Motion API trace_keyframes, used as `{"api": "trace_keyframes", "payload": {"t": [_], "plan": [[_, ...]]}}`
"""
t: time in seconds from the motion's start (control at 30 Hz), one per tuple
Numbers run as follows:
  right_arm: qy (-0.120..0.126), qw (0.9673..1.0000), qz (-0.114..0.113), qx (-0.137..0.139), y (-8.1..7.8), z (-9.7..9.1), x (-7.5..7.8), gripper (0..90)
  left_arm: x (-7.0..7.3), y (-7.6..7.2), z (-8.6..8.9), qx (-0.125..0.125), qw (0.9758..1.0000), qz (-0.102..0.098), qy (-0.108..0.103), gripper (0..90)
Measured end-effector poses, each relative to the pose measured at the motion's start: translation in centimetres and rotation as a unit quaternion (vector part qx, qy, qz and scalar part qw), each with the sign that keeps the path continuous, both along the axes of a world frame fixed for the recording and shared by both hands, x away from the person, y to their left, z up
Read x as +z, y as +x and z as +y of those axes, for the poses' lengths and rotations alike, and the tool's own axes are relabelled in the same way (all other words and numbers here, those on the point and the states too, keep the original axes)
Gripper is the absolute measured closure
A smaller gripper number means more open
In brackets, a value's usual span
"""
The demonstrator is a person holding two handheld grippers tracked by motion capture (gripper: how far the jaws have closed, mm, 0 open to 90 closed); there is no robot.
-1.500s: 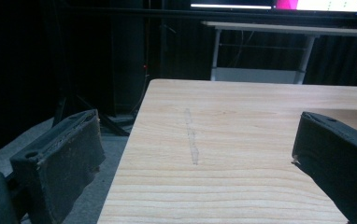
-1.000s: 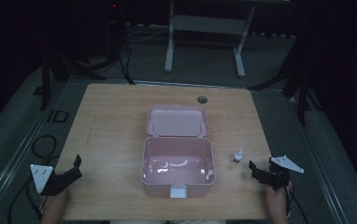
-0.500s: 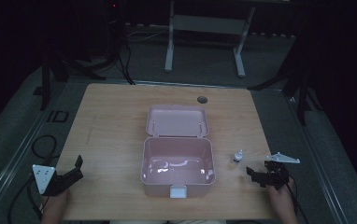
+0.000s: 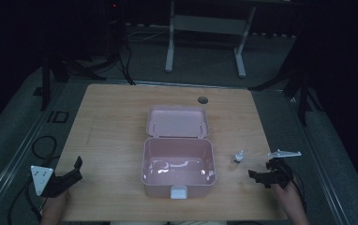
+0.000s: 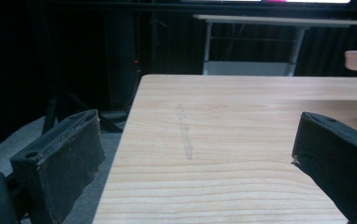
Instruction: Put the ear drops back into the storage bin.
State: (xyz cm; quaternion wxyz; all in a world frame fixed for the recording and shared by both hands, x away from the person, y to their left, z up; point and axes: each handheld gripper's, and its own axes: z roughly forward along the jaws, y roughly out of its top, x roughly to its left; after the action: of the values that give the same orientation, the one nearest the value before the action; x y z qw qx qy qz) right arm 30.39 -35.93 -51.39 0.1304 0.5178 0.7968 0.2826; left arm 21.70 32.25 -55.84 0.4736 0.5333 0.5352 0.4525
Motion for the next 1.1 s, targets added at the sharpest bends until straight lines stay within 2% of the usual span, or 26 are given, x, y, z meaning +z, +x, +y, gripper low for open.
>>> {"api": "trace_keyframes", "payload": {"t": [0.23, 0.37, 0.6, 0.8, 0.9, 0.97, 1.0, 1.03, 1.07, 1.1], "plan": [[-0.050, 0.9972, 0.048, 0.029, -0.2, 0.8, 0.1, 11.4, 0.0, 0.0, -0.1, -0.004, 1.0000, 0.002, 0.004, 2.0], [-0.080, 0.9926, 0.083, 0.039, -0.3, 1.1, 0.2, 11.4, 0.0, 0.0, -0.1, -0.004, 1.0000, 0.002, 0.003, 2.0], [-0.098, 0.9872, 0.112, 0.058, -0.1, 1.4, 0.6, 11.4, 0.0, 0.0, 0.0, -0.008, 1.0000, -0.003, -0.004, 2.0], [-0.128, 0.9783, 0.140, 0.083, -0.1, 2.2, 0.7, 11.4, 0.0, 0.0, 0.0, -0.008, 1.0000, -0.003, -0.005, 2.0], [-0.154, 0.9727, 0.145, 0.097, -0.2, 2.6, 0.9, 13.3, 0.0, 0.0, 0.0, -0.008, 1.0000, -0.002, -0.005, 2.1], [-0.169, 0.9671, 0.157, 0.107, -0.1, 2.8, 1.1, 14.0, 0.0, 0.0, 0.0, -0.008, 1.0000, -0.003, -0.005, 2.0], [-0.169, 0.9671, 0.157, 0.107, -0.1, 2.8, 1.1, 14.0, 0.0, 0.0, 0.0, -0.008, 1.0000, -0.003, -0.005, 2.0], [-0.176, 0.9650, 0.161, 0.110, -0.1, 2.9, 1.2, 14.0, 0.0, 0.0, 0.0, -0.008, 1.0000, -0.003, -0.005, 2.0], [-0.194, 0.9580, 0.171, 0.125, 0.0, 3.1, 1.6, 14.8, 0.0, 0.0, 0.0, -0.007, 1.0000, -0.002, -0.006, 2.0], [-0.199, 0.9552, 0.176, 0.131, 0.0, 3.3, 1.7, 15.0, 0.0, 0.0, 0.0, -0.008, 0.9999, -0.002, -0.006, 2.0]]}}
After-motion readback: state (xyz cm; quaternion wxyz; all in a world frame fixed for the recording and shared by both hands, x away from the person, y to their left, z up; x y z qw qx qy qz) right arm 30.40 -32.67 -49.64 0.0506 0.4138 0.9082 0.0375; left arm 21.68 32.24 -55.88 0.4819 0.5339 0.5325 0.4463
